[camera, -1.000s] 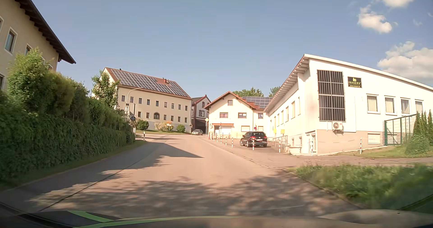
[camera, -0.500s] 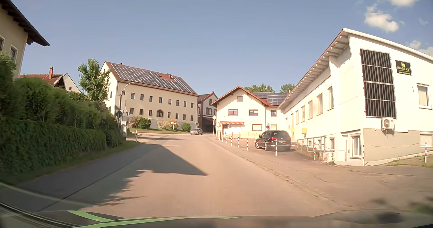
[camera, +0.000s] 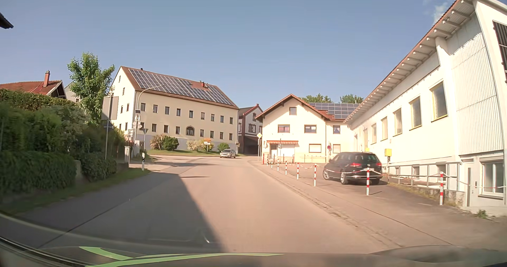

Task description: Follow the waypoints while adhering to traffic rules and regulations

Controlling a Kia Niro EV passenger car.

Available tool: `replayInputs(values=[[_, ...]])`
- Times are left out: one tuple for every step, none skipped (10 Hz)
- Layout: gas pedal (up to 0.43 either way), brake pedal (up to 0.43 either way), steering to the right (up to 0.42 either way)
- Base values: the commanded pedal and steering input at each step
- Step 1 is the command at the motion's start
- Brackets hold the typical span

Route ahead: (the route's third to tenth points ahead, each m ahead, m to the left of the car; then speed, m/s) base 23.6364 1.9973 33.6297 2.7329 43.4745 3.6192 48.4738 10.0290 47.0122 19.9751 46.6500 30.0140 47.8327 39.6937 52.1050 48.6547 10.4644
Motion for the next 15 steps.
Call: replayInputs(values=[[0.000,0.000,-0.018],[0.000,0.000,-0.017],[0.000,0.000,-0.017],[0.000,0.000,-0.016],[0.000,0.000,-0.014],[0.000,0.000,-0.012],[0.000,0.000,-0.012],[0.000,0.000,-0.011],[0.000,0.000,-0.010],[0.000,0.000,-0.008],[0.000,0.000,-0.008],[0.000,0.000,-0.007],[0.000,0.000,-0.007],[0.000,0.000,-0.007],[0.000,0.000,-0.007]])
